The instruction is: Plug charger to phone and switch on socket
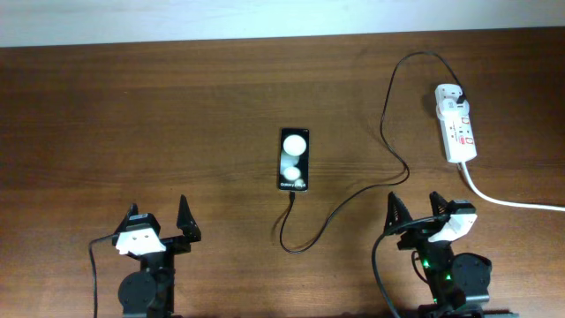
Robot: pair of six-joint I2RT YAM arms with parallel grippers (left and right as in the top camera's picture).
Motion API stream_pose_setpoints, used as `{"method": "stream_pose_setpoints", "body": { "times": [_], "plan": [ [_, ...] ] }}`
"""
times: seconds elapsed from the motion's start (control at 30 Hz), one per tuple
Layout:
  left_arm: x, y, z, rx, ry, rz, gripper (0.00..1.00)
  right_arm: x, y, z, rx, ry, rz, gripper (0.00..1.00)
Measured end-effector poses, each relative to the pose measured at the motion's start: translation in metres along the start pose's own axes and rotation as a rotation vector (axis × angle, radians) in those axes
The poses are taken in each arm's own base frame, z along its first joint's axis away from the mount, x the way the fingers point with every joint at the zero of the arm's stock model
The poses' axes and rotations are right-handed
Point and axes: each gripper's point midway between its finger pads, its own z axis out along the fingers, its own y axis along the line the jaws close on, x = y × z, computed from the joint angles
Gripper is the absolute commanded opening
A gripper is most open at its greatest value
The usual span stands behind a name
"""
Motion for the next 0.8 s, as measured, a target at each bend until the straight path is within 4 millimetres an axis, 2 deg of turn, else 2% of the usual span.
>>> {"method": "stream_pose_setpoints", "body": {
  "times": [0.03,0.13,0.2,0.8],
  "plan": [
    [0.0,0.0001,0.0,0.0,0.0,0.0,0.99,-0.0008,-0.0023,0.0,0.013,-0.005,-0.034,0.99],
    [0.0,0.0001,0.0,0.0,0.0,0.0,0.99,-0.0014,-0.0041,-0.0001,0.025,-0.005,-0.295,0.99],
    [0.0,0.0001,0.0,0.0,0.0,0.0,0.99,-0.0056,-0.003,0.0007,0.022,-0.03,-0.352,0.99],
    [0.0,0.0001,0.0,0.0,0.0,0.0,0.99,-0.0047,-0.004,0.0032,0.023,-0.053,-0.385,0.99]
  ]
}}
